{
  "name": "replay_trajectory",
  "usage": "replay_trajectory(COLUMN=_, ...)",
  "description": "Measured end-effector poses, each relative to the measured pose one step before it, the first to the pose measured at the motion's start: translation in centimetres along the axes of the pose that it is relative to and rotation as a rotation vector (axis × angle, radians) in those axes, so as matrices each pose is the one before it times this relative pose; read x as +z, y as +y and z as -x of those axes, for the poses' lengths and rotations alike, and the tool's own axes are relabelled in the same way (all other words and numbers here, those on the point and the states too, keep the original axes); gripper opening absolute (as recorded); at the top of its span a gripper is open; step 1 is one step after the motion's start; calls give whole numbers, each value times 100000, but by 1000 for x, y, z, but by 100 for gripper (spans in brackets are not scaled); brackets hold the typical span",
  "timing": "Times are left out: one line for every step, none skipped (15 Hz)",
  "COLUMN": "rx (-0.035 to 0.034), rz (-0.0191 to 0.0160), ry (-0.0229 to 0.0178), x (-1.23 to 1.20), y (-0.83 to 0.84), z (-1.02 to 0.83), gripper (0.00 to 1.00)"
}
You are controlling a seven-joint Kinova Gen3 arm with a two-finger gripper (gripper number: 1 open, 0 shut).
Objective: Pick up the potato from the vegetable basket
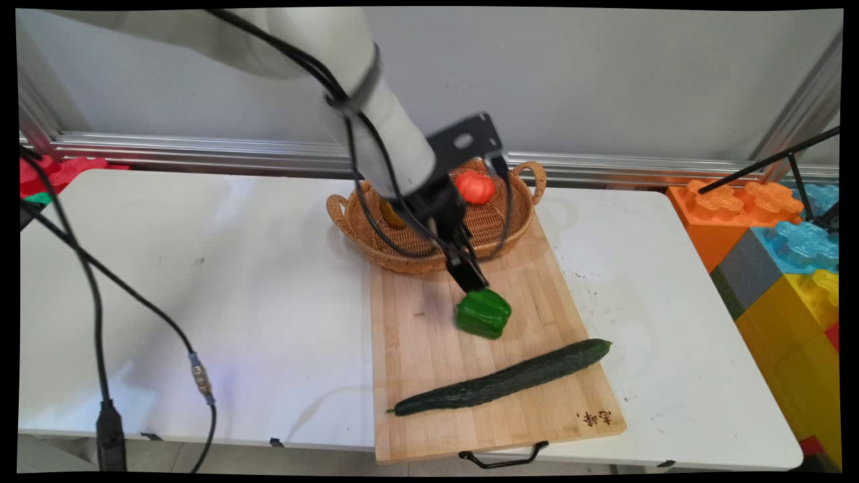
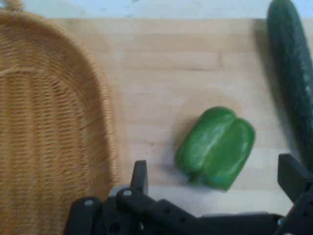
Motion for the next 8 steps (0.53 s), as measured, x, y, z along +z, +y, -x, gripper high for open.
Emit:
replay_trajectory(rx=-1085, rz=-1022, ry=142, x=-705, y=-478, z=336, gripper=100)
replay_trajectory(rx=-1418, rz=-1449, ry=-14, x=-873, y=-622, z=481, gripper=100)
replay_trajectory(rx=-1835, rz=-1797, ry=-340, x=-954, y=-788, z=659, gripper=100)
replay_trajectory(rx=-1886, rz=-1647, ry=-766, x=-934, y=-847, z=859, gripper=100)
replay_trajectory(rx=-1609, rz=-1522, ry=-909, x=-759, y=-746, z=809, gripper=100)
replay_trajectory(rx=-1658, rz=-1540, ry=-1065, x=-693, y=-770, z=851, gripper=100)
replay_trajectory(rx=-1002, rz=-909, ry=-795, x=-394, y=-522, z=568, gripper=100)
replay_trajectory(rx=-1631, rz=-1617, ry=-1334, x=-628, y=-893, z=974, gripper=100)
